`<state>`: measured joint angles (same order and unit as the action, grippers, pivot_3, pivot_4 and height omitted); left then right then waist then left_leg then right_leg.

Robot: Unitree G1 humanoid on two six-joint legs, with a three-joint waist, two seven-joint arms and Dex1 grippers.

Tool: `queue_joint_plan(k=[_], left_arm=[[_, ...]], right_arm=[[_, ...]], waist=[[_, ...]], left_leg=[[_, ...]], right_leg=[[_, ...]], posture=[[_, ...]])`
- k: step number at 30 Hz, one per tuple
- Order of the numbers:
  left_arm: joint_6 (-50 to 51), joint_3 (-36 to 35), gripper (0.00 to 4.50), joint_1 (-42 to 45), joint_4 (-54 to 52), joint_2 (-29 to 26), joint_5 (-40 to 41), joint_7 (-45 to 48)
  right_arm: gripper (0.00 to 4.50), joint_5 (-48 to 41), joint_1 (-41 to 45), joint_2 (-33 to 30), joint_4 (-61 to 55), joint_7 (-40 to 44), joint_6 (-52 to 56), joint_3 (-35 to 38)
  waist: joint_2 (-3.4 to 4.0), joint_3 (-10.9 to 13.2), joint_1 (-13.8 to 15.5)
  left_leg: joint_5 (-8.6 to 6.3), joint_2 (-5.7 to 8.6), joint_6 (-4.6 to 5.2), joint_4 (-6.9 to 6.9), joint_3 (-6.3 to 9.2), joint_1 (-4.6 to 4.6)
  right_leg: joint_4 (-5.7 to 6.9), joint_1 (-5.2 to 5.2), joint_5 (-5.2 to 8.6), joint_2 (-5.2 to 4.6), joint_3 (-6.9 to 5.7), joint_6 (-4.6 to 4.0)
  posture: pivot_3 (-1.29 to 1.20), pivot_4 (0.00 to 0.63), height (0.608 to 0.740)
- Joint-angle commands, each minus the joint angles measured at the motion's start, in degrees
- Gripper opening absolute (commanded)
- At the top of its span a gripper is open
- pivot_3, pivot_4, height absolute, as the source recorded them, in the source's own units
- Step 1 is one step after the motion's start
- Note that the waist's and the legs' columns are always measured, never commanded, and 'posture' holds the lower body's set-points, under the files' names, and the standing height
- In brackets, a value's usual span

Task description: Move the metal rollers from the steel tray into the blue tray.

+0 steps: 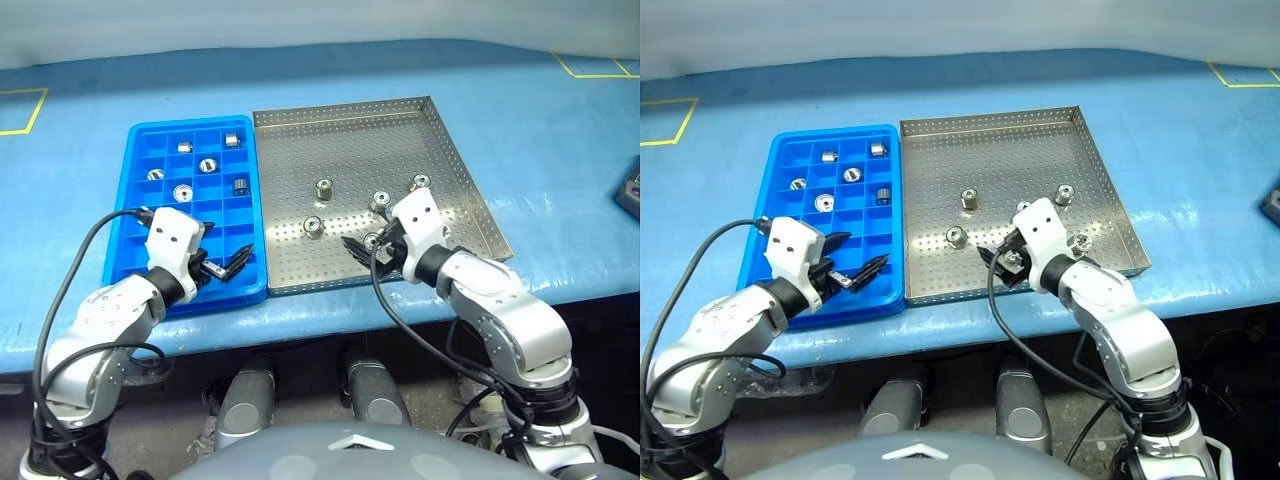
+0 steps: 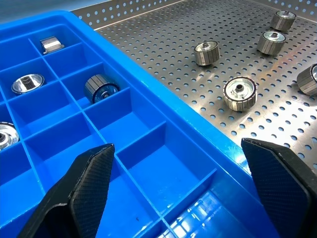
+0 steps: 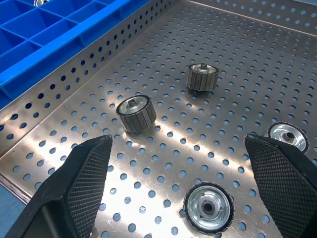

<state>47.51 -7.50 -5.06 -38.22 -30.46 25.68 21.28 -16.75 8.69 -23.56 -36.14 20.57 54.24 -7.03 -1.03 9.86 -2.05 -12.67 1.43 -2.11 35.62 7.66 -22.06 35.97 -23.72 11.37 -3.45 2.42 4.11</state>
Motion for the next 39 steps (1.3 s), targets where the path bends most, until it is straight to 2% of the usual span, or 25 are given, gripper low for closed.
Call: queue_joint_plan(k=[1,20,28,34,39], left_arm=[[0.5,-0.73,4.47,0.42,-1.38,-0.1,-0.55,-1.18],[0.75,-0.19,4.47,1.23,-1.03,-0.2,-0.35,-1.68],[-0.15,1.33,4.47,5.24,0.57,-0.37,0.08,0.3],[-1.12,5.68,4.47,14.79,4.66,-1.28,0.55,6.06],[0.79,14.29,4.47,27.92,14.28,-0.39,-1.56,10.31]], right_arm=[[4.5,1.09,0.74,1.3,-0.19,-2.31,-1.16,0.74],[4.5,2.41,0.86,2.37,-0.07,-4.17,-0.81,-0.14],[4.5,2.59,0.28,2.53,-0.94,-4.82,-0.62,-0.5],[4.5,2.93,-0.23,2.52,-1.33,-5.33,-0.76,-0.27],[4.5,2.39,-0.53,4.1,-1.51,-5.96,-1.2,0.28]], waist=[[0.0,0.0,0.01],[0.0,0.0,0.0],[0.0,0.0,-0.08],[0.0,0.0,-0.09],[0.0,0.0,-0.37]], left_leg=[[0.0,0.0,0.0,0.0,0.0,0.0],[0.0,0.0,0.0,0.0,0.0,0.0],[0.0,0.0,0.0,0.01,-0.01,0.0],[0.0,0.0,0.0,0.03,-0.01,0.0],[0.0,0.01,0.0,0.17,-0.01,-0.01]], right_leg=[[0.0,0.0,0.0,0.0,0.0,0.0],[0.0,0.0,0.0,0.0,0.0,0.0],[0.01,0.01,0.0,0.01,0.0,0.0],[0.01,0.02,-0.01,0.01,0.0,0.01],[0.02,0.07,-0.04,0.04,-0.01,0.07]], posture=[[0.0,0.15,0.74],[-0.01,0.15,0.74],[-0.04,0.15,0.74],[-0.05,0.15,0.74],[-0.07,0.15,0.74]])
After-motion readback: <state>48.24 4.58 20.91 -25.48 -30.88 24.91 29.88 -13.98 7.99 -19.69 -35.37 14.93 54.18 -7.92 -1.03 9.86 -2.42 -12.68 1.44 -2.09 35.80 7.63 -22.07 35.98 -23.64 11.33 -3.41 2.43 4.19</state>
